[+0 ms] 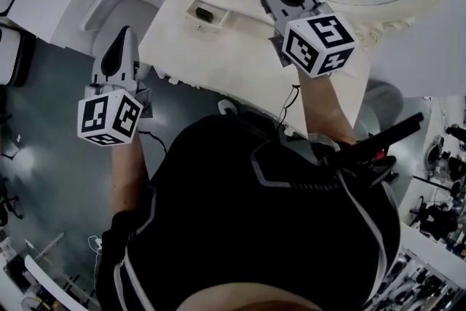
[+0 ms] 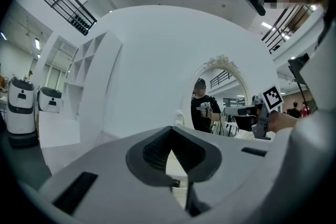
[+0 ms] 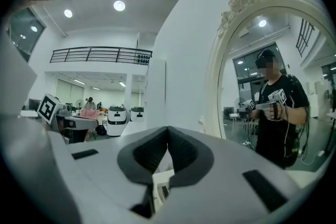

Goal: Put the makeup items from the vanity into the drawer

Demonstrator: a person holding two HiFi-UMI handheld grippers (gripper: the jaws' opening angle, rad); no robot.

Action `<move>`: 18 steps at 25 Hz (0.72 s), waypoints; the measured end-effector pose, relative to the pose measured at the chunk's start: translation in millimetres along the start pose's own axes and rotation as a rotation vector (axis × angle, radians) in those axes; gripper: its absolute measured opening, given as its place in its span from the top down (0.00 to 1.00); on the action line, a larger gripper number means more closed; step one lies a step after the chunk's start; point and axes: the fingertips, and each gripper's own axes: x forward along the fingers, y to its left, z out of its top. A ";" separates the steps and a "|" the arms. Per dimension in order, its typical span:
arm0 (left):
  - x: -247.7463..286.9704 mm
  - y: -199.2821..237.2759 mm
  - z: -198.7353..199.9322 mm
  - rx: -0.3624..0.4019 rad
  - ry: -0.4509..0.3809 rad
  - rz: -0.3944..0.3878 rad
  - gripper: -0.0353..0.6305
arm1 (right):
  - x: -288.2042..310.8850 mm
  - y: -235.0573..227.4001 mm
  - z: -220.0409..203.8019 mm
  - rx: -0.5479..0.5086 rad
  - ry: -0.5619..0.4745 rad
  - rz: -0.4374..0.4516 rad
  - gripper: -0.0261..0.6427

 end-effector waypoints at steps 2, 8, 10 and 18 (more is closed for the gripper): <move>0.2 0.8 0.8 0.002 0.000 0.004 0.94 | -0.7 -1.7 -1.7 -0.004 0.005 -0.005 0.95; 2.0 4.5 5.3 0.023 -0.005 0.007 0.94 | 2.9 -4.5 -5.6 0.003 0.013 -0.018 0.95; 1.8 6.5 6.2 0.011 -0.008 0.018 0.94 | 3.5 -5.5 -6.4 0.000 0.016 -0.019 0.95; 2.5 10.4 7.0 0.025 -0.002 0.042 0.94 | 6.6 -6.3 -5.7 -0.019 0.016 -0.010 0.95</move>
